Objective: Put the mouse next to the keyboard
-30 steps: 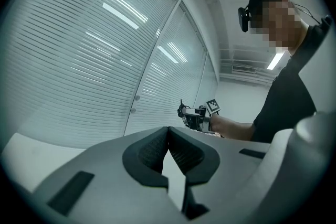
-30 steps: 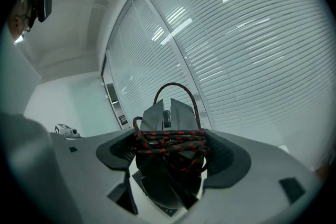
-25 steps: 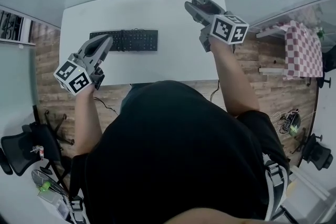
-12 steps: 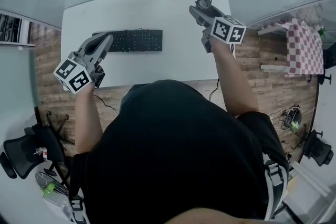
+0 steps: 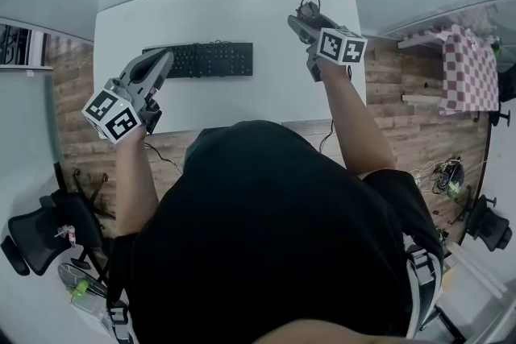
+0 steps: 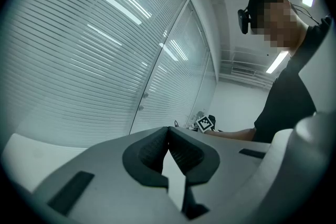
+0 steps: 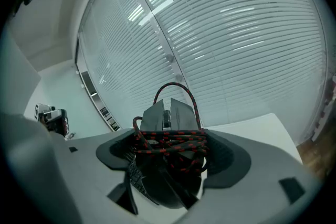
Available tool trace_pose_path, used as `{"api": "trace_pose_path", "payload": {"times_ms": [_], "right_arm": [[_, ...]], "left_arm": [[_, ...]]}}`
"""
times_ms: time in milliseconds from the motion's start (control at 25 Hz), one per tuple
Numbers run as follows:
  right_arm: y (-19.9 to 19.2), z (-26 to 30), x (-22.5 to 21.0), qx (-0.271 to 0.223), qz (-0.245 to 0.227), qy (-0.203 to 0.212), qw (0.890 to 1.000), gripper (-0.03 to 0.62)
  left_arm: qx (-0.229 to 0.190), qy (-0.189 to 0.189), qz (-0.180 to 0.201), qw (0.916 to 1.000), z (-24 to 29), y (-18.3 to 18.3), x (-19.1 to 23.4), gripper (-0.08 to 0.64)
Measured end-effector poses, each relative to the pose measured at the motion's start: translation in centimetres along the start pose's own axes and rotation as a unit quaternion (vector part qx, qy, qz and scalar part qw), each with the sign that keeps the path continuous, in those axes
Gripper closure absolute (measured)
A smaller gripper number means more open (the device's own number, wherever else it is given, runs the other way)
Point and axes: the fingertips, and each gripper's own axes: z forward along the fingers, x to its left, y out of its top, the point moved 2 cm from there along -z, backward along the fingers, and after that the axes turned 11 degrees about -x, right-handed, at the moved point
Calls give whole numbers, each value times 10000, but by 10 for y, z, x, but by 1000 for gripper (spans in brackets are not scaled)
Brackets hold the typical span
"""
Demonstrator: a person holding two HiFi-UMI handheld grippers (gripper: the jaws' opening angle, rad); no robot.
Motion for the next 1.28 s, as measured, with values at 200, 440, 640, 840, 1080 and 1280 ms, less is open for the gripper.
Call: {"api": "trace_pose_path", "payload": {"times_ms": [200, 440, 640, 840, 1080, 1280], "right_arm": [[-27, 14, -17, 250, 55, -215, 9994, 184], [-61, 23, -27, 537, 158, -393, 9977, 183], [-84, 31, -38, 755, 198, -520, 9956, 184], [-113, 42, -51, 1058, 150, -656, 9921, 183], [-147, 48, -62, 1378, 190, -786, 9872, 184], [-171, 54, -64, 1598, 280, -874, 9829, 183]], "left_arm": [[41, 23, -35, 10000, 2, -2, 12, 537], [70, 65, -34, 9999, -4, 0, 22, 537], [134, 57, -36, 9999, -2, 1, 29, 537], [279, 9, -57, 9996, 2, -5, 38, 538], [338, -66, -89, 9994, 9, -7, 45, 537], [372, -94, -110, 9992, 10, -10, 54, 537]]}}
